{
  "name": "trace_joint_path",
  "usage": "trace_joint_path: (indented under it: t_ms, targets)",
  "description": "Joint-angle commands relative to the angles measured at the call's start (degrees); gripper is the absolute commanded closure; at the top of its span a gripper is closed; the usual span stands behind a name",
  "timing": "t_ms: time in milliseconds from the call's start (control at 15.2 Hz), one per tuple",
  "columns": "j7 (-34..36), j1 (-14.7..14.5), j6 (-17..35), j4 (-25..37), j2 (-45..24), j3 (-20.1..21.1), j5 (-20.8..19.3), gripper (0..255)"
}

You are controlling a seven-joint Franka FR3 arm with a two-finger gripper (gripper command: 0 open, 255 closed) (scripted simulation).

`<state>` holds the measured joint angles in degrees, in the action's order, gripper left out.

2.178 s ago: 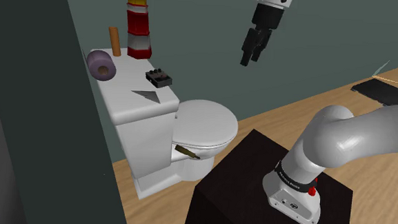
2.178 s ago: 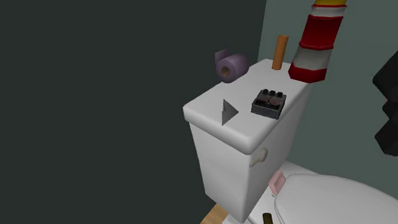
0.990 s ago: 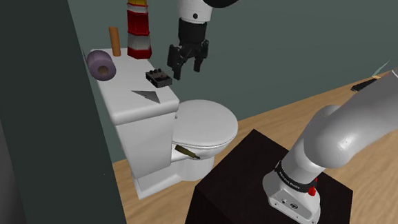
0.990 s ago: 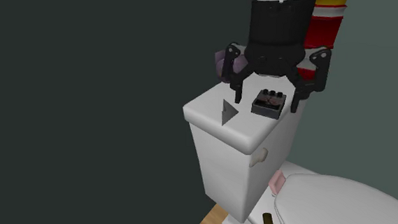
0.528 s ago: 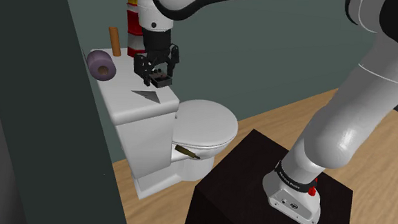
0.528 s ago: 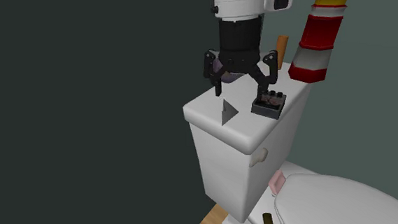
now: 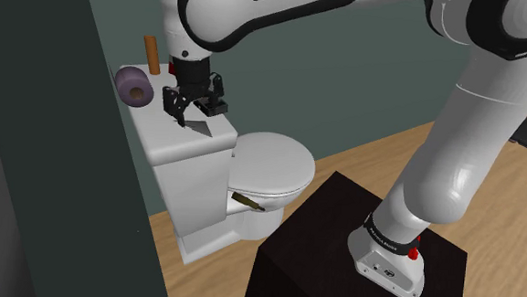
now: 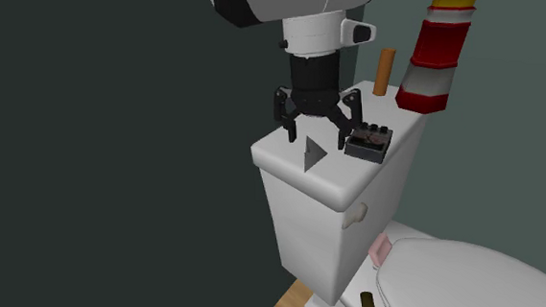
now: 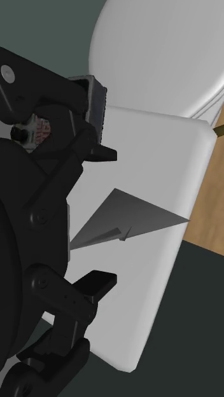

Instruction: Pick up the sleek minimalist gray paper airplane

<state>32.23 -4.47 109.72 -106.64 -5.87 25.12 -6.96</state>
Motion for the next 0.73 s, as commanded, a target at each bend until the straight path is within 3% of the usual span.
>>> trace_joint_path:
  t_ms: [0,132,198,660]
  targets:
    - [0.3,0.0,1.4,-1.0,-0.4,0.0,-0.3,0]
    - [0.4,-0.1,1.9,-1.4,-0.6,0.0,-0.4,0]
    - [0.4,0.0,1.8,-1.2,-0.7,0.0,-0.4,255]
    - [0.4,-0.1,1.8,-1.1,-0.7,0.0,-0.4,255]
